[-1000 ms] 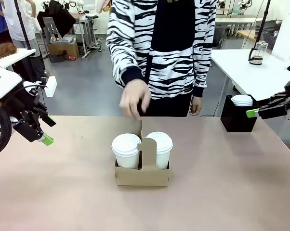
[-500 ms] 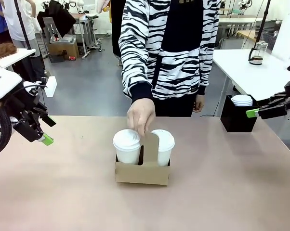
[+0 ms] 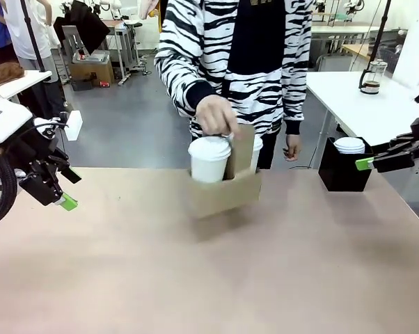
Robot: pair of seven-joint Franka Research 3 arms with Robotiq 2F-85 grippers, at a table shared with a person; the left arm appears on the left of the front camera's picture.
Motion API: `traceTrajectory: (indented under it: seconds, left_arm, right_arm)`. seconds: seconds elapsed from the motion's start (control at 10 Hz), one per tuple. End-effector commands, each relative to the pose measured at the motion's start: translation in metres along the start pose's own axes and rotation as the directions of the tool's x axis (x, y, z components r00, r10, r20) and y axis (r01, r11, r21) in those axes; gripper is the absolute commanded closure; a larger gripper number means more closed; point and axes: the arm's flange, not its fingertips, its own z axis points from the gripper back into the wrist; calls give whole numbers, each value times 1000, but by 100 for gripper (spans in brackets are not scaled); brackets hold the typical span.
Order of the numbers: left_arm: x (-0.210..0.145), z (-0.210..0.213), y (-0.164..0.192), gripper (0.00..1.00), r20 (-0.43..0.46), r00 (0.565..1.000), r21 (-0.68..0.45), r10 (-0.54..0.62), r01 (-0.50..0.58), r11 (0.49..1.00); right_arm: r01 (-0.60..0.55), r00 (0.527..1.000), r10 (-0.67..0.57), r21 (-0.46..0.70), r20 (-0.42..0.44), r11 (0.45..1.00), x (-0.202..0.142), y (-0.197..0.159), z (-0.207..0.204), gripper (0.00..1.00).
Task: Pour a drink into a cup and package it in a carrier.
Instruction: Insert the held 600 ml Paper Cup into the Cup Carrier.
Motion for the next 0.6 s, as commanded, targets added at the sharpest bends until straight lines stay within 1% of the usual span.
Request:
traceTrajectory:
  seconds: [0.0, 0.5]
  left_arm:
    - [0, 0, -1, 0, 17, 1000, -8, -2, 2, 1000]
    - [0, 0, -1, 0, 17, 1000, -8, -2, 2, 1000]
  right_arm:
    - [0, 1000, 0, -11, 5, 1000, 0, 0, 0, 0]
    - [0, 1000, 0, -11, 5, 1000, 0, 0, 0, 0]
